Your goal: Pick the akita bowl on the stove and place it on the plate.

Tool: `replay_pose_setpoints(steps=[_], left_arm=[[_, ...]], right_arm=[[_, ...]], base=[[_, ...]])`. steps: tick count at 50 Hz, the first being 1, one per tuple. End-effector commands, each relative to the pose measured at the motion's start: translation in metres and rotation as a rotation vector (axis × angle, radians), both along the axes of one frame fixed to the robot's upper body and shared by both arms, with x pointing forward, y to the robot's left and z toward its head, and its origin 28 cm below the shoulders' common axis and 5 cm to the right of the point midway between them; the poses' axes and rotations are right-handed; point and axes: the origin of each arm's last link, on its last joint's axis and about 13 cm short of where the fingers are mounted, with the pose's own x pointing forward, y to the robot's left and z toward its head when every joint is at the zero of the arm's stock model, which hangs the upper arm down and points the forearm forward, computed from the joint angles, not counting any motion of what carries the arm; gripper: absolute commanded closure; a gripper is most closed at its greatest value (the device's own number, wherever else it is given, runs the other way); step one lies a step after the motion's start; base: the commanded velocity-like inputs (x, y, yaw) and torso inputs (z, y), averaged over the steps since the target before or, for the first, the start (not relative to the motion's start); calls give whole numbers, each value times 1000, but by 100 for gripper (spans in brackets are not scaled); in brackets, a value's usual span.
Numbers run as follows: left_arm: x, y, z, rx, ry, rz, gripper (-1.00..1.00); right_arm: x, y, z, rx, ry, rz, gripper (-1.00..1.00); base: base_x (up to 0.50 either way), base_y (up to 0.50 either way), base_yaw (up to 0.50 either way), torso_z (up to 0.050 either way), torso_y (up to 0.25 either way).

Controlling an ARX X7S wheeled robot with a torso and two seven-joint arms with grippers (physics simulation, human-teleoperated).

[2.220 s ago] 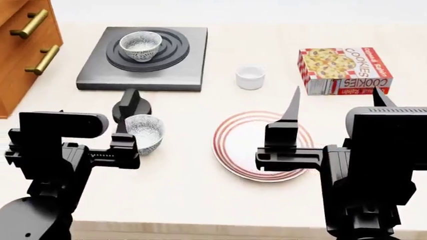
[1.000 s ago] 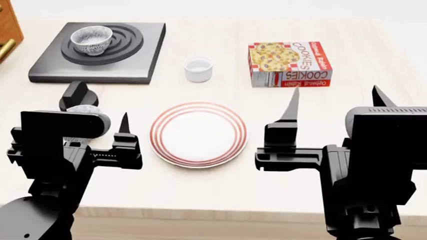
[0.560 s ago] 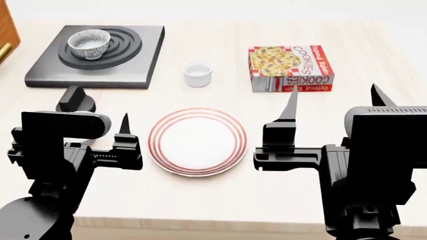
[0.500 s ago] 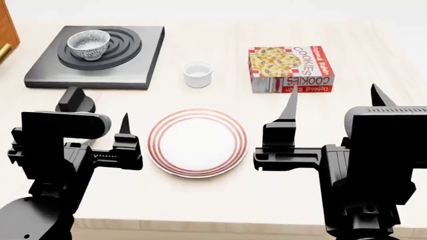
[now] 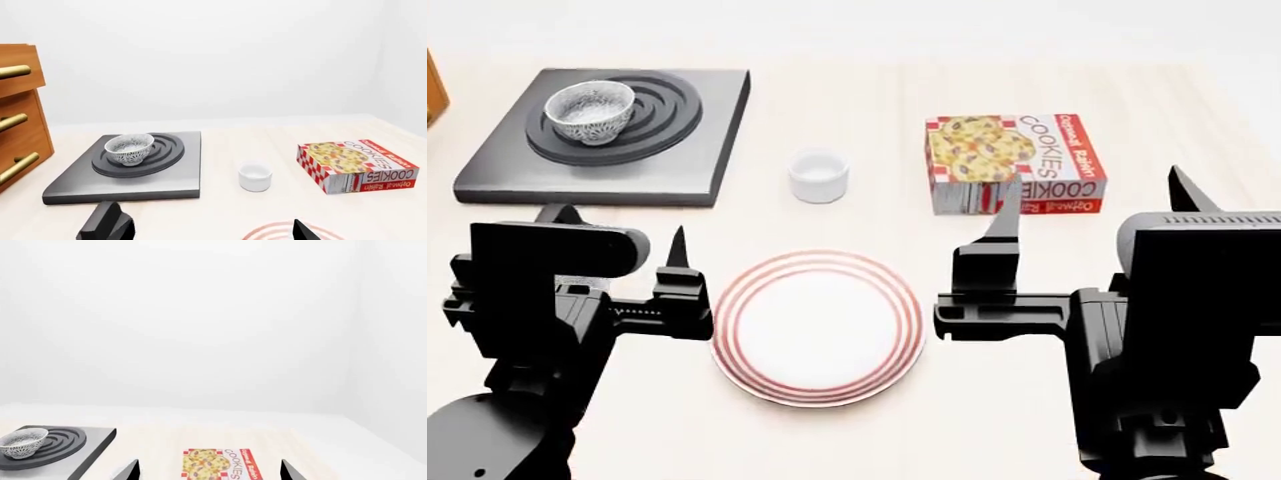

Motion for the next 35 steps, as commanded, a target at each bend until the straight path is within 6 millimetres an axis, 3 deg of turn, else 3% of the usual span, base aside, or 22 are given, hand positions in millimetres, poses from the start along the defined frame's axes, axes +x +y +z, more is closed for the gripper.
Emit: replay_pose_setpoints(steps=[1,35], left_arm=[[0,0,0,-1,1,0,-100],[0,2,-1,1,5,0,-100]], right_arm=[[0,0,0,3,1,-1,-100],[1,0,0,1,5,0,-100]], base=[[254,0,0,0,0],[252,0,0,0,0]])
